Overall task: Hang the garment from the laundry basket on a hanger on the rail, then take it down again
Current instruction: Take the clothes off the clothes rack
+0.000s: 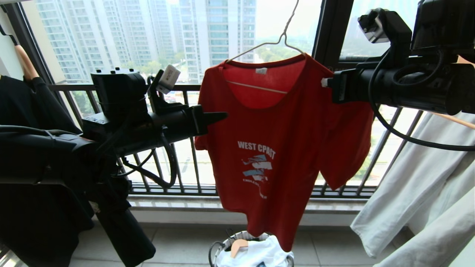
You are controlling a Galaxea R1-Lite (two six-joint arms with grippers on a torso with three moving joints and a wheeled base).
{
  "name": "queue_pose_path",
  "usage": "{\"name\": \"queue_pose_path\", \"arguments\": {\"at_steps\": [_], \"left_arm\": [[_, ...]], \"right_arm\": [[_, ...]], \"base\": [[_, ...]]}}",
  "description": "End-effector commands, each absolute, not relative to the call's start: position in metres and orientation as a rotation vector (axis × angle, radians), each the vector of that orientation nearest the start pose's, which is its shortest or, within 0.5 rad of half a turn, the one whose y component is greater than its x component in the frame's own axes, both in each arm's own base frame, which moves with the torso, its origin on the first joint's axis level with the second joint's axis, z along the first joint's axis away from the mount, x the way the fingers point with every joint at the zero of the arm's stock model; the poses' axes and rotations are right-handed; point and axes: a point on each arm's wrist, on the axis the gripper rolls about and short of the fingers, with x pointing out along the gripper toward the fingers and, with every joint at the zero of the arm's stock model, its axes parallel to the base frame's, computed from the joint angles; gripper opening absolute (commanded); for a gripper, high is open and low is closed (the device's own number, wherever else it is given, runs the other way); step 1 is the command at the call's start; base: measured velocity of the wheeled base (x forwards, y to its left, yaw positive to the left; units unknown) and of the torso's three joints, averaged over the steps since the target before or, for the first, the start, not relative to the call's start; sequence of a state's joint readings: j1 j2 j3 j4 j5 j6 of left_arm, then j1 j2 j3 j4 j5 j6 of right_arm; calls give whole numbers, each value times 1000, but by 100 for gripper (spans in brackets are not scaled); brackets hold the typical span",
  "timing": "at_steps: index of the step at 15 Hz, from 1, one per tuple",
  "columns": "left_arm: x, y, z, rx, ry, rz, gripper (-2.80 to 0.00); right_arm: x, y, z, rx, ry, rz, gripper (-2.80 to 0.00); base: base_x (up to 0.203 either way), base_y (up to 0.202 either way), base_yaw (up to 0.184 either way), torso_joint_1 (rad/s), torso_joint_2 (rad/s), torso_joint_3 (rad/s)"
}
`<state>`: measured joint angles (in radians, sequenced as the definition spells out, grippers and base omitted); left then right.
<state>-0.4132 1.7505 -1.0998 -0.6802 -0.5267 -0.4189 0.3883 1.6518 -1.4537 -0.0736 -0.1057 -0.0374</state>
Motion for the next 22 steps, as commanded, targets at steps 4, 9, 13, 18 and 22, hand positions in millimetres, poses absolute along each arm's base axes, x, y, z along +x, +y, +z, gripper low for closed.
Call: {"name": "queue_pose_path", "arguments": {"at_steps": [4, 9, 13, 18, 22], "left_arm": [[301, -145, 257, -387, 151, -939, -280], [297, -143, 263, -387, 135, -941, -280], [296, -138, 266, -388, 123, -932, -280], [291, -136, 270, -387, 111, -933, -280], [291, -135, 272, -389, 105, -934, -280]], "right_arm": [[285, 112, 336, -65, 86, 284, -280], [273, 126, 335, -111, 110, 418, -280], [275, 129, 343, -143, 83, 427, -280], [285, 126, 348, -180, 76, 390, -280], [282, 111, 354, -239, 116, 352, -280]], "base": [[0, 0, 0, 0, 0, 0], [0, 0, 0, 0, 0, 0], [0, 0, 0, 0, 0, 0], [0, 0, 0, 0, 0, 0], [0, 0, 0, 0, 0, 0]]}}
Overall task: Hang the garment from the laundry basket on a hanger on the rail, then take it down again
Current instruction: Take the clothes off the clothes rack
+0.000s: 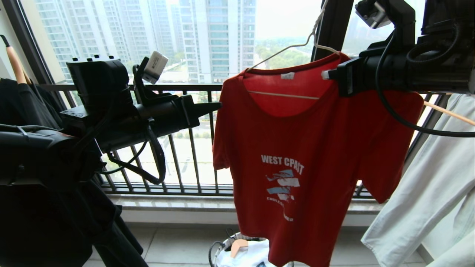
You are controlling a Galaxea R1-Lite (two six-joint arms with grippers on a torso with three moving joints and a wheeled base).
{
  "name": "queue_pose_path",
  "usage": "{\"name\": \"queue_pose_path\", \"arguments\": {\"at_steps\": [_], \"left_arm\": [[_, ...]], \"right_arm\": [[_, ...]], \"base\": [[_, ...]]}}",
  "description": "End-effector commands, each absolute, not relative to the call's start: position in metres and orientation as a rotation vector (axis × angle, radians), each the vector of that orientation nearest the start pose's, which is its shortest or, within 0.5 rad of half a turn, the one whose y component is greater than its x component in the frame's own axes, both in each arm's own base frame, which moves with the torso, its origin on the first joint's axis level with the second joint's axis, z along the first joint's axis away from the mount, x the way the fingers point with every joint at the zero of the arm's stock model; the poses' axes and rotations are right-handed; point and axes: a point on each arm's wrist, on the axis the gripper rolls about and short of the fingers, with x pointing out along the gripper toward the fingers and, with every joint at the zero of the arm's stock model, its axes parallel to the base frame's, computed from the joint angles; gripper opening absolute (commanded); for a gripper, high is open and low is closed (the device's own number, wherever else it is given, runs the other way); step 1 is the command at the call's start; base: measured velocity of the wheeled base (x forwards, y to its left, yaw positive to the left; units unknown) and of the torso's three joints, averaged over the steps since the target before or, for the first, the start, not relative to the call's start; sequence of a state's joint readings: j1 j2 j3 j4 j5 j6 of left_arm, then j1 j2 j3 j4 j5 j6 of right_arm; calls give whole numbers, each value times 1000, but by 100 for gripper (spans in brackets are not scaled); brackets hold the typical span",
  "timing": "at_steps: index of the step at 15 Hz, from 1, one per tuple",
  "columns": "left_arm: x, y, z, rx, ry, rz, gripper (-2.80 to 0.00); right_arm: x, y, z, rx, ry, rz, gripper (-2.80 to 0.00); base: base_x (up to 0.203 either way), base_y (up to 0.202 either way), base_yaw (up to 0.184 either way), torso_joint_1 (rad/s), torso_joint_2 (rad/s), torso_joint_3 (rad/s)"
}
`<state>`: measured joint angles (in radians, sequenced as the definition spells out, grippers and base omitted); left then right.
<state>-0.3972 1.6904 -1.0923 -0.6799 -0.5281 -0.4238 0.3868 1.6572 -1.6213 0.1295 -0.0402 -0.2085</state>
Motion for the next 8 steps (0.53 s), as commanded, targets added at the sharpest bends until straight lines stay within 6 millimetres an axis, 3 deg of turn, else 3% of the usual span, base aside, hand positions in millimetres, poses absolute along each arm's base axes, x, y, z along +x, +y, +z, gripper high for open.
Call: {"name": "queue_pose_path", "arguments": {"at_steps": [1, 8], "left_arm": [[291, -134, 273, -388, 102, -933, -280], [289, -133, 274, -388, 97, -933, -280]], "right_arm": [[282, 109, 357, -244, 108, 348, -280], [286, 102, 357, -276, 125, 305, -280]], "base": [[0, 0, 0, 0, 0, 0], [0, 0, 0, 0, 0, 0]]}}
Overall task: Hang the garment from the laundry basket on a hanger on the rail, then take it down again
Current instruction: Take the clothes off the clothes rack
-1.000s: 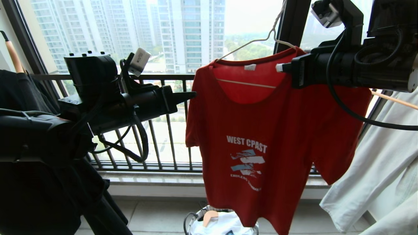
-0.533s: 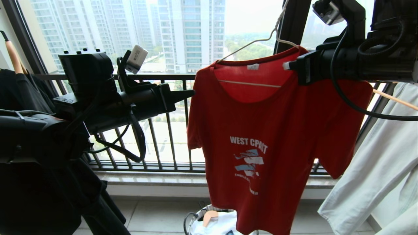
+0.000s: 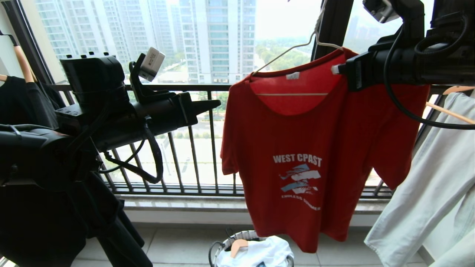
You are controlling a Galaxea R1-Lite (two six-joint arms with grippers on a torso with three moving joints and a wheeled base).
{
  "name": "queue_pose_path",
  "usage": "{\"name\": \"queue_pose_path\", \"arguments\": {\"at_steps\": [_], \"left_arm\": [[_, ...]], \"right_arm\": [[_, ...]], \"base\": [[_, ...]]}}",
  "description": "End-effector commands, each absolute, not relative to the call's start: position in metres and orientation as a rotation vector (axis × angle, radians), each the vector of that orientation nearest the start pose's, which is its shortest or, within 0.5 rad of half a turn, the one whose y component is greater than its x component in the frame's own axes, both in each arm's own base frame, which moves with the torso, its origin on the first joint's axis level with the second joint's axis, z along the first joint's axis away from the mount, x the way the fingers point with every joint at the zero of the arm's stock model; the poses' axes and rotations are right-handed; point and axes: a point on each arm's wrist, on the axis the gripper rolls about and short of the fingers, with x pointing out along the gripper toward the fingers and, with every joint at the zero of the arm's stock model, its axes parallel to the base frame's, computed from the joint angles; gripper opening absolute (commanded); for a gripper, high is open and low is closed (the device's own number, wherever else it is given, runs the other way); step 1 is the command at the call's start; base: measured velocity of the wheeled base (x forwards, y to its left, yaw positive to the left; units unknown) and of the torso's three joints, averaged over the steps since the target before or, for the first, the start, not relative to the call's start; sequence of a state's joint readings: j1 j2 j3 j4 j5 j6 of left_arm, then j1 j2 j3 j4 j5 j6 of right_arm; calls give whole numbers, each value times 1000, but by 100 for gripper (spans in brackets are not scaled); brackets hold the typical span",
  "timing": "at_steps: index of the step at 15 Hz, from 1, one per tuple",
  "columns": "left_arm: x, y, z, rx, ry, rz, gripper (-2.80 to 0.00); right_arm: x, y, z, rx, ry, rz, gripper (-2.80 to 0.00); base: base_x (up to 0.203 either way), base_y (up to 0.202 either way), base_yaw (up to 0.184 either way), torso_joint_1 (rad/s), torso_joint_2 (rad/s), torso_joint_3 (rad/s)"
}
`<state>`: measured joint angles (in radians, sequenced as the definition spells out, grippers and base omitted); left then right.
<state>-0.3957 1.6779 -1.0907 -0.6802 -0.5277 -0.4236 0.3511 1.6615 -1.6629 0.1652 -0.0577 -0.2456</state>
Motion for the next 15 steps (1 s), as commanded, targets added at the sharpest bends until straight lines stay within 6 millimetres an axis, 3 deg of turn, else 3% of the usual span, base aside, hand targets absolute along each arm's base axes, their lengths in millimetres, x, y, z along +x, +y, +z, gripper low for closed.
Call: {"name": "queue_pose_path", "arguments": {"at_steps": [1, 9, 11, 15], "left_arm": [[289, -133, 274, -388, 99, -932, -280], [291, -134, 271, -389, 109, -934, -280], [291, -134, 272, -389, 107, -934, -280], [292, -135, 271, -389, 108, -933, -280]], "right_arm": [[286, 102, 357, -287, 128, 306, -280], [286, 87, 357, -296, 152, 246, -280], [279, 84, 360, -292, 145, 243, -280], [262, 80, 347, -252, 195, 279, -280]], "base": [[0, 0, 0, 0, 0, 0], [0, 0, 0, 0, 0, 0], [0, 0, 0, 0, 0, 0], [0, 0, 0, 0, 0, 0]]}}
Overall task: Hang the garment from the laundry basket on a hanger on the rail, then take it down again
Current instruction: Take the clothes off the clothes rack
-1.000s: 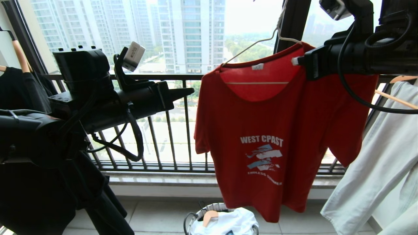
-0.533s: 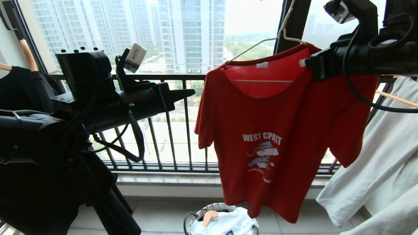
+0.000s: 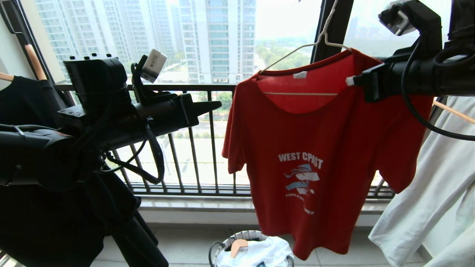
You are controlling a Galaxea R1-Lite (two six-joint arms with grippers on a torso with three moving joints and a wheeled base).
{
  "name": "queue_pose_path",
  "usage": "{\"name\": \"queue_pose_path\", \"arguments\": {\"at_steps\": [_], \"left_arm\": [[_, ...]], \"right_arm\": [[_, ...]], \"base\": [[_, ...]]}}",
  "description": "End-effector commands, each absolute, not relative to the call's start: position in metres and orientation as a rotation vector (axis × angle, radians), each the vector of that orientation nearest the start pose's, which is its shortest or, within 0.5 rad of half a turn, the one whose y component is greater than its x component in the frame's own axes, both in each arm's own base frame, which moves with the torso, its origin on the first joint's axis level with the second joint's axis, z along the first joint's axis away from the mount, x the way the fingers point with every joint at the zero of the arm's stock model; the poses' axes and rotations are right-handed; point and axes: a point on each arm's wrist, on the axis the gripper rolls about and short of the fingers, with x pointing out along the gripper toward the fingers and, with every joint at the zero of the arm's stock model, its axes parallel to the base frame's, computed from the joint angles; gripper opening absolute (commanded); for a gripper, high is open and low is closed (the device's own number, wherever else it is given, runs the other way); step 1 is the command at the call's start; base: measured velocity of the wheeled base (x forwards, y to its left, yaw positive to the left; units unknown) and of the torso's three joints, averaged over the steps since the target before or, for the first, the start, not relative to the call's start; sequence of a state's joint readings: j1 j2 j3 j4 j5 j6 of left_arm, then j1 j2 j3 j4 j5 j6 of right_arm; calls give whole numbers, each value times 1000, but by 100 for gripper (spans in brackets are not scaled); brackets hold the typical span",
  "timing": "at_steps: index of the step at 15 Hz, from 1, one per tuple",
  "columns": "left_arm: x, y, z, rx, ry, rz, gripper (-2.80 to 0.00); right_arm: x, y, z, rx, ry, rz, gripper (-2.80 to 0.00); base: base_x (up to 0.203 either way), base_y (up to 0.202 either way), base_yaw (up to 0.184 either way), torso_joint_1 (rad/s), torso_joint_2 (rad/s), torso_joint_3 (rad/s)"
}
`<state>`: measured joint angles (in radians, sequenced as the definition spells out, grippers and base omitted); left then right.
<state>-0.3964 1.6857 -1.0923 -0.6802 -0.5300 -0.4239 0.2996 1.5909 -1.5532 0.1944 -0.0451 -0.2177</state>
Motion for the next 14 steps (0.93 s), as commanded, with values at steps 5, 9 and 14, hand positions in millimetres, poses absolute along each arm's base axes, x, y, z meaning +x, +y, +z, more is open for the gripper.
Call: {"name": "queue_pose_path", "arguments": {"at_steps": [5, 9, 14], "left_arm": [[292, -135, 270, -389, 110, -932, -280], [292, -135, 271, -389, 112, -931, -280], [283, -131, 279, -382, 88, -937, -280]], "right_arm": [[220, 63, 347, -122, 250, 428, -280], [216, 56, 329, -95, 339, 432, -280], [209, 55, 323, -92, 357, 439, -280]], "base": [[0, 0, 0, 0, 0, 0], [0, 0, 0, 0, 0, 0], [0, 0, 0, 0, 0, 0]]}}
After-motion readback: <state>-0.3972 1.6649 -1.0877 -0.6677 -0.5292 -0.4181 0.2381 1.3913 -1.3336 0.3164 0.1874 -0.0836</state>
